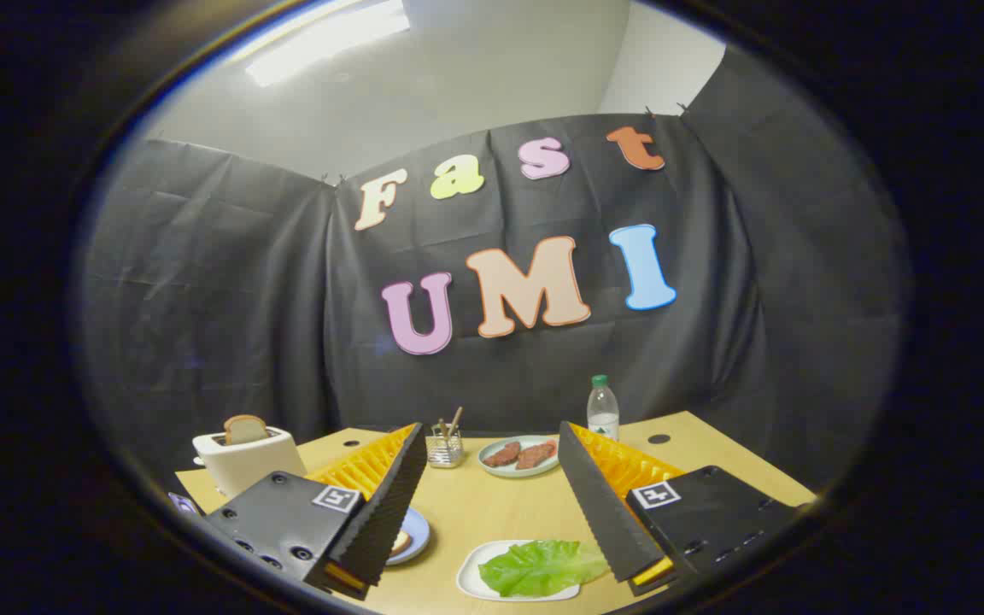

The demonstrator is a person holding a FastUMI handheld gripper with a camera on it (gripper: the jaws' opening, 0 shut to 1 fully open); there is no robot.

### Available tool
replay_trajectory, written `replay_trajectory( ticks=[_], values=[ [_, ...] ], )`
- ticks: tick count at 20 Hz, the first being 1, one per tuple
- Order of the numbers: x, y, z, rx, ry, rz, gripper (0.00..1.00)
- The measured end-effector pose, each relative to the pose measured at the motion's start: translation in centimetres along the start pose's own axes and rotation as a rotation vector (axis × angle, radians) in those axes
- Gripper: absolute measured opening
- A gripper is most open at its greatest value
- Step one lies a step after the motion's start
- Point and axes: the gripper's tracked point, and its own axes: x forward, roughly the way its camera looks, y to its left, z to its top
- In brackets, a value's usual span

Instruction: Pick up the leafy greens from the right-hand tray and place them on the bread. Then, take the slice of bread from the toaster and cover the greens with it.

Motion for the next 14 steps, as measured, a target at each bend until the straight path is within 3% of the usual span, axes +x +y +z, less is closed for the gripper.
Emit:
replay_trajectory(
  ticks=[14],
  values=[
    [0.1,-0.1,-2.4,-0.018,0.078,0.037,0.98]
  ],
)
